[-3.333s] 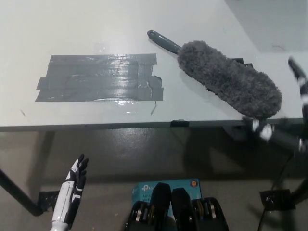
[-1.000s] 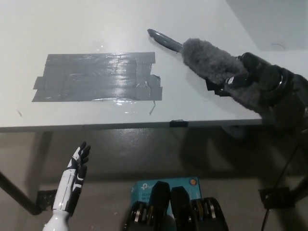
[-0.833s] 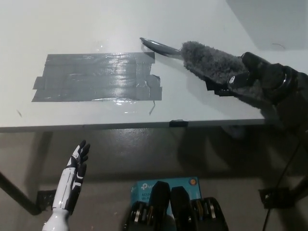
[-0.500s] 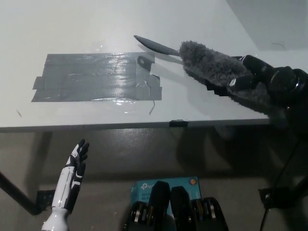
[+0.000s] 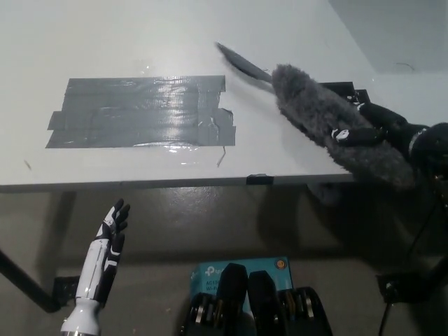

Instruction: A grey duster is kept infront of the robot in the middle of the table and the robot extends its right arm to grab the duster, picks it up and hands it to a person

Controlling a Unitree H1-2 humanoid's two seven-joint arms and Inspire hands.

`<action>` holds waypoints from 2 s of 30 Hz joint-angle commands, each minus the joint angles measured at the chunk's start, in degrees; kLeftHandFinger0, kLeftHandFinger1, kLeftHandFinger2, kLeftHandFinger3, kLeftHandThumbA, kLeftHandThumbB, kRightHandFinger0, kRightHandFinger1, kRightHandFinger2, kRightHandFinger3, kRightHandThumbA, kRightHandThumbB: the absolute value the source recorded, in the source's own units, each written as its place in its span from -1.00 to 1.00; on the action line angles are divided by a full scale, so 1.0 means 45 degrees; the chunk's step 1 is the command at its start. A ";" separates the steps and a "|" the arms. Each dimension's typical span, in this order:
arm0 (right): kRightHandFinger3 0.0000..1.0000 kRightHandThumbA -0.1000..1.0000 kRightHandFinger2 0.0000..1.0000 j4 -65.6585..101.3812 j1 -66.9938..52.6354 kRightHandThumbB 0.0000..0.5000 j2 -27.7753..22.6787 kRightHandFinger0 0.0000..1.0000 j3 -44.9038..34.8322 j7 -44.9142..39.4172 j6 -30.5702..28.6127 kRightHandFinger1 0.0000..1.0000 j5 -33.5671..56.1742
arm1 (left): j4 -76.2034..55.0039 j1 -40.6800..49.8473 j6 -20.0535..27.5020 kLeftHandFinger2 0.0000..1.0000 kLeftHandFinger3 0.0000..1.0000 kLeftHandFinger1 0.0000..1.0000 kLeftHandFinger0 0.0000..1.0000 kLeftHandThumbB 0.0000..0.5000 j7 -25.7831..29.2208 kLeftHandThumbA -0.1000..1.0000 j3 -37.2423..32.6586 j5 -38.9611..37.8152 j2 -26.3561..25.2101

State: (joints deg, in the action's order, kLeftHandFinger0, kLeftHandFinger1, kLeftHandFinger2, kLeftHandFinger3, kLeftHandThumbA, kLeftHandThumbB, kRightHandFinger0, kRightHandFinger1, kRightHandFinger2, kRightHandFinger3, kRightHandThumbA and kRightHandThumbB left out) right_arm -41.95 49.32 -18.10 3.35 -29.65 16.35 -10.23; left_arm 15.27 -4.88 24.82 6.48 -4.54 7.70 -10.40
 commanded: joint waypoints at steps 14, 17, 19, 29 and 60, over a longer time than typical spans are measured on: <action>1.00 -1.00 0.70 0.7286 -0.2326 -0.34 0.1402 -1.00 -0.0393 0.5141 0.2351 -0.40 1.5460 | -0.0138 -0.0340 0.0469 1.00 1.00 1.00 1.00 0.22 0.0035 1.00 0.0149 -0.0097 -0.0170; 1.00 -1.00 0.72 0.8286 -0.2702 -0.43 0.1434 -1.00 -0.0081 0.5447 0.2351 -0.39 1.6196 | -0.0116 -0.0365 0.0469 1.00 1.00 1.00 1.00 0.25 -0.0015 1.00 0.0159 -0.0178 -0.0166; 1.00 -1.00 0.72 0.9045 -0.2971 -0.41 0.1530 -1.00 0.0040 0.5802 0.2351 -0.36 1.6475 | -0.0114 -0.0393 0.0469 1.00 1.00 1.00 1.00 0.23 -0.0027 1.00 0.0167 -0.0216 -0.0166; 1.00 -1.00 0.71 1.1613 -0.4486 -0.59 0.3322 -1.00 -0.0623 0.8035 0.2351 -0.32 1.8286 | -0.0175 -0.0316 0.0469 1.00 1.00 1.00 1.00 0.17 0.0097 1.00 0.0102 -0.0022 -0.0199; 1.00 -1.00 0.75 1.3658 -0.5901 -0.73 0.5017 -1.00 -0.1194 1.0119 0.2351 -0.09 1.9693 | -0.0206 -0.0366 0.0469 1.00 1.00 1.00 1.00 0.07 0.0129 1.00 0.0167 0.0132 -0.0206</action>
State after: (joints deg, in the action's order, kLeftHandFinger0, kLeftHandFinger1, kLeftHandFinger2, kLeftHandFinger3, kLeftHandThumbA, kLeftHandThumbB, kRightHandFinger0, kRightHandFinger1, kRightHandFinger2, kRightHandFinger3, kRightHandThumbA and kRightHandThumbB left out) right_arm 2.23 19.00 1.62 -0.29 0.09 26.16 48.87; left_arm 16.62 -4.88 24.62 6.48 -4.58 7.78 -10.37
